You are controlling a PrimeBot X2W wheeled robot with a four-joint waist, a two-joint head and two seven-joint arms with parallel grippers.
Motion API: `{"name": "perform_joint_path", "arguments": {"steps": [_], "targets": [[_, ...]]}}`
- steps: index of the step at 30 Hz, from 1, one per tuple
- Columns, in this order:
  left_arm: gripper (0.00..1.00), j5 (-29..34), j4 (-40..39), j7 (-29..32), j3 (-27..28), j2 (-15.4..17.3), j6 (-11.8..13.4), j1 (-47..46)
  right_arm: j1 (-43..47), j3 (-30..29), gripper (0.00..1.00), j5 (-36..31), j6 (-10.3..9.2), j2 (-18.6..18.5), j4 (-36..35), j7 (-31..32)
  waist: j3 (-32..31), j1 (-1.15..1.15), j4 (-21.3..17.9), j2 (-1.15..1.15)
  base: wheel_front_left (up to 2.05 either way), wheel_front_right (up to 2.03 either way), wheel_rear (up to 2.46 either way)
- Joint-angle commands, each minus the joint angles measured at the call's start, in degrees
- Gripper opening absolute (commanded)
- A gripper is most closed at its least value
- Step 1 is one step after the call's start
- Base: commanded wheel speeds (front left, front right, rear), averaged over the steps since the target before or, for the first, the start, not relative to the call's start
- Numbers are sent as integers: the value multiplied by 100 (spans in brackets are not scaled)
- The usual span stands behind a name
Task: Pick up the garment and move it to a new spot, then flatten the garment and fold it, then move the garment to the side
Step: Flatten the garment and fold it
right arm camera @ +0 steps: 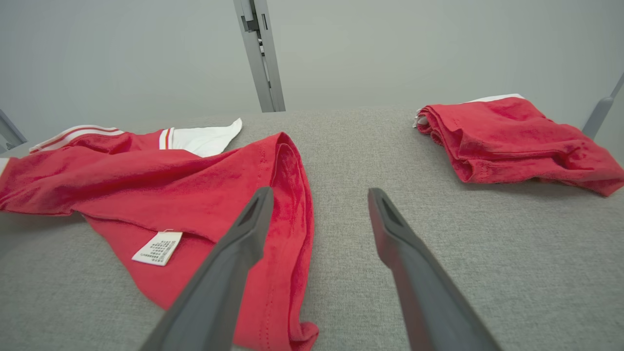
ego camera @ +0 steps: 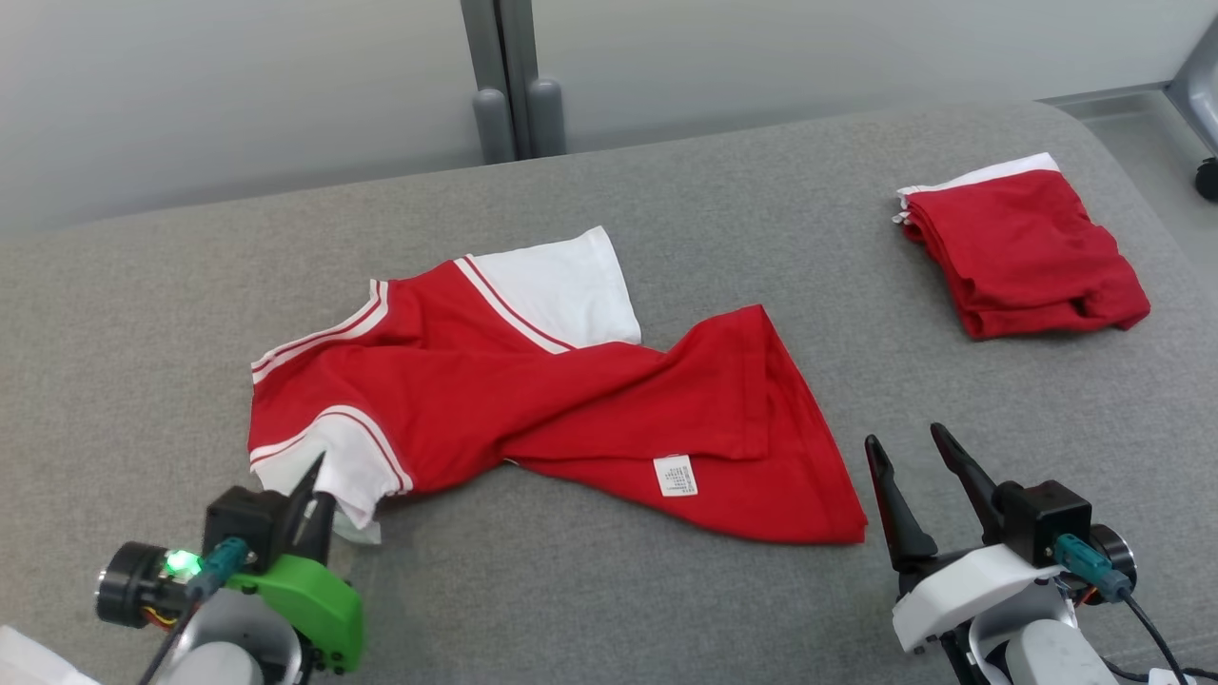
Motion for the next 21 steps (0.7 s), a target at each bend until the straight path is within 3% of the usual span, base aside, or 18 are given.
{"name": "perform_joint_path", "arguments": {"steps": [1, 12, 13, 14, 15, 21], "targets": [[0, 9, 42, 31, -88, -97, -26, 46, -2, 8, 100, 13, -9, -23, 9, -26, 31, 0, -51, 0, 0, 0, 0], [0, -107, 1263, -374, -374, -965, -74, -661, -101, 39, 100, -48, -9, -22, -26, -26, 187, 0, -279, 0, 0, 0, 0], [24, -130, 1391, -446, -398, -1047, -108, -727, -101, 42, 100, -52, -9, -23, -26, -26, 193, 0, -289, 0, 0, 0, 0], [57, -165, 1489, -500, -404, -1118, -122, -765, -103, 44, 100, -54, -9, -23, -27, -26, 199, 0, -293, 0, 0, 0, 0], [100, -214, 1604, -561, -400, -1193, -159, -805, -102, 36, 100, -54, -9, -22, -33, -26, 204, 0, -291, 0, 0, 0, 0], [100, -424, 1942, -829, -372, -1493, -281, -895, -49, -36, 100, -104, -9, -22, -30, -26, 179, 0, -144, 0, 0, 0, 0]]}}
